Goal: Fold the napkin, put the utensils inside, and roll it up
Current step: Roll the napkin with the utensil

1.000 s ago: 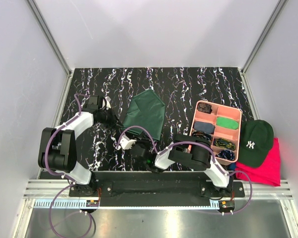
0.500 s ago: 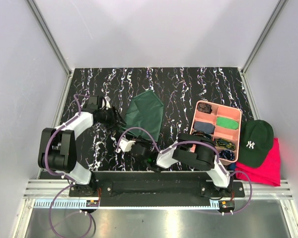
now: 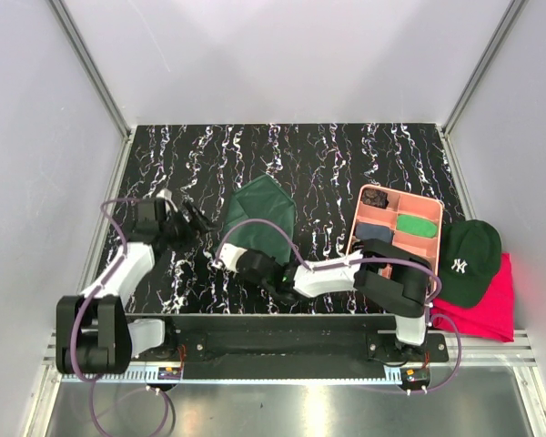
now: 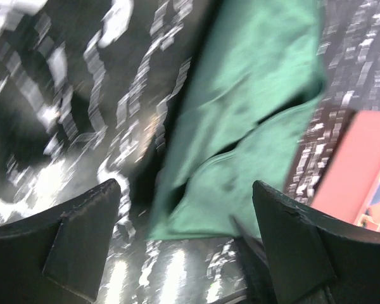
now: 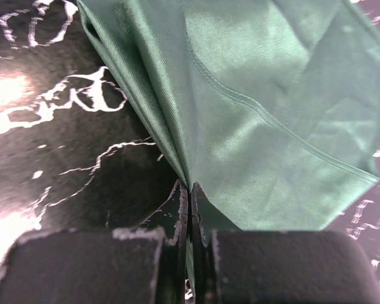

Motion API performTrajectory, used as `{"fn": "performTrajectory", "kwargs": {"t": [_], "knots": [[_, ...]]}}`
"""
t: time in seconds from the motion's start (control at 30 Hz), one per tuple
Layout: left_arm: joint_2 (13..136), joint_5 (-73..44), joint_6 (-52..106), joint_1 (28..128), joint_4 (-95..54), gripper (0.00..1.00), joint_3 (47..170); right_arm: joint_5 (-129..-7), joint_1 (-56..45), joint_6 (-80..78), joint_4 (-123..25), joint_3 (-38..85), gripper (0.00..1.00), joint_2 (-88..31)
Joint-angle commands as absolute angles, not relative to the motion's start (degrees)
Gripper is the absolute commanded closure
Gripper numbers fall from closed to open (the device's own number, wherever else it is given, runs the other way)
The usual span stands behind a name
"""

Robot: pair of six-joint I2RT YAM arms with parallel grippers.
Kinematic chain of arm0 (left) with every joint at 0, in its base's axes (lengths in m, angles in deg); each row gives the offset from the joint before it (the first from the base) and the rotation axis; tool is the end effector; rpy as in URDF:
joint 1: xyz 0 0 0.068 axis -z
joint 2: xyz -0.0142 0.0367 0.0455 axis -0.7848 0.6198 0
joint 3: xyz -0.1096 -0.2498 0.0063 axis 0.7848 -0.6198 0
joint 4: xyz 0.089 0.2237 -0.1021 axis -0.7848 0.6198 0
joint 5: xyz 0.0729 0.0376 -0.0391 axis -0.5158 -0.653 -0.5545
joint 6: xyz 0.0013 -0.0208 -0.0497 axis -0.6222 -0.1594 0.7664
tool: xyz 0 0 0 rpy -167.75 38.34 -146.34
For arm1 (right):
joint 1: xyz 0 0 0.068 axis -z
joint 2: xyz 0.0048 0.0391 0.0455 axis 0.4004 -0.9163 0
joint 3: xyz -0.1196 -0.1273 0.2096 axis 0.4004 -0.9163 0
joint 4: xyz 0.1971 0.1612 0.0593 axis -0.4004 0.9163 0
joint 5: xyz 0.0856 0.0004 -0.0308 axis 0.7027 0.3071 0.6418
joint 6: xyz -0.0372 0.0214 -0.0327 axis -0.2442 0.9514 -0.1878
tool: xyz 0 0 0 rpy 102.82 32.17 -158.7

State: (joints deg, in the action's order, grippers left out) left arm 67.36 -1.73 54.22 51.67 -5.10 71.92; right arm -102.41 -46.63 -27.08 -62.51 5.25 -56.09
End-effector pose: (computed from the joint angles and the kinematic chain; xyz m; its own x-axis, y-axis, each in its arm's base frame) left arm 0.2358 -0.0128 0.1982 -0.7214 -0.5862 -0.3686 -0.2644 0.7252 -0.6358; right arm 0.1462 0.3599 0.1452 0.0382 -0.7594 -0.6495 -0.7519 0.4063 -0.5192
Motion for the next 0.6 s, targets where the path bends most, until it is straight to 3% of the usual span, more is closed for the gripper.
{"fn": "performTrajectory", "kwargs": {"t": [0.0, 0.23, 0.57], "knots": [[59.9, -7.53, 57.12, 51.7, -11.65, 0.13, 65.36, -90.69, -43.38, -20.1, -53.52, 9.05, 1.0, -51.52], [44.88, -9.12, 54.05, 51.96, -12.18, 0.13, 59.03, -71.03, -35.64, -14.48, -44.91, 13.27, 1.0, -50.72], [40.82, -6.58, 52.99, 59.6, -10.07, 0.18, 57.09, -53.42, -27.99, -11.05, -34.18, 24.16, 1.0, -58.63]]}}
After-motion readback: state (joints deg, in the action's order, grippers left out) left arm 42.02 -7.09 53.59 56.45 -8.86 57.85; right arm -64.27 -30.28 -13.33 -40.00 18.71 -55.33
